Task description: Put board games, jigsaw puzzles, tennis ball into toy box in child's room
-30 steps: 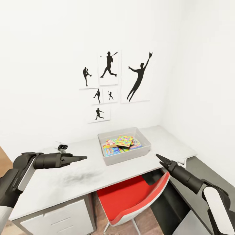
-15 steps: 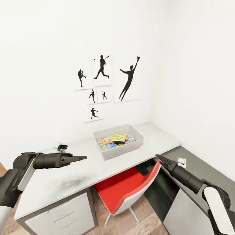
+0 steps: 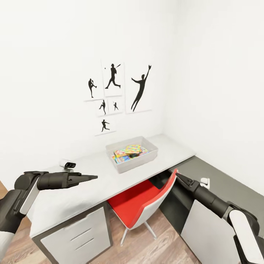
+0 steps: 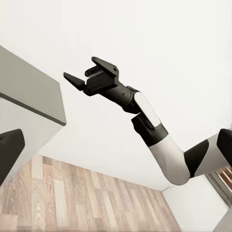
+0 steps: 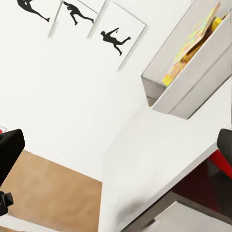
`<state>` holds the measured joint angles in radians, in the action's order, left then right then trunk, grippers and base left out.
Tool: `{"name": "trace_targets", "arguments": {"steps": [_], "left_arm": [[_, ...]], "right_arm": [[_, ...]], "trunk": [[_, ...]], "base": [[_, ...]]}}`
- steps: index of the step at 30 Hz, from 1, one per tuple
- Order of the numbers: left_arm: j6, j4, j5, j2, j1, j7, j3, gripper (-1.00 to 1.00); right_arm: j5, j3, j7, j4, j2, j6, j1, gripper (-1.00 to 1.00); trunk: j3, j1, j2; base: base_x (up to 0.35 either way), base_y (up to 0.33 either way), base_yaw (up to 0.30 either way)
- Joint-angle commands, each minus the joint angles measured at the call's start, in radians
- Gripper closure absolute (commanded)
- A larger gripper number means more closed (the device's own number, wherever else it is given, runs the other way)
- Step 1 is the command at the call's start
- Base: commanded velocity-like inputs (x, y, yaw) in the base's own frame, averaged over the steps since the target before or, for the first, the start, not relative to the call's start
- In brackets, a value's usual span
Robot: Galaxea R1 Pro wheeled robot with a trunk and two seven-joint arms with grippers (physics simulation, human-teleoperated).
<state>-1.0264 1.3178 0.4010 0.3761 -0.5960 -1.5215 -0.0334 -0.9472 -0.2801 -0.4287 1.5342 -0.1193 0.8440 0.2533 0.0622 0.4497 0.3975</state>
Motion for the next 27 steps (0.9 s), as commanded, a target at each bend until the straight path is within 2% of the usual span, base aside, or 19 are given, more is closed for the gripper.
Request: {"name": "trace_targets", "arguments": {"steps": [1, 16, 27], "left_arm": [[-0.011, 0.0, 0.002, 0.002, -0.001, -0.003, -0.001, -1.0], [-0.011, 0.0, 0.0, 0.002, -0.001, -0.025, 0.0, -1.0], [-0.011, 0.0, 0.0, 0.003, -0.001, -0.026, 0.0, -1.0]], "right_arm": [[0.001, -0.004, -0.004, 0.0, 0.001, 0.006, 0.001, -1.0], [-0.002, -0.018, -0.004, -0.009, 0.001, 0.007, 0.001, -1.0], [-0.002, -0.019, -0.004, -0.011, 0.001, 0.008, 0.001, -1.0]], "trunk": [[0.002, 0.0, 0.003], [0.002, 0.0, 0.003], [0.002, 0.0, 0.003]], "base": [[-0.233, 0.217, -0.228], [-0.231, 0.201, -0.265], [-0.156, 0.116, -0.276]]}}
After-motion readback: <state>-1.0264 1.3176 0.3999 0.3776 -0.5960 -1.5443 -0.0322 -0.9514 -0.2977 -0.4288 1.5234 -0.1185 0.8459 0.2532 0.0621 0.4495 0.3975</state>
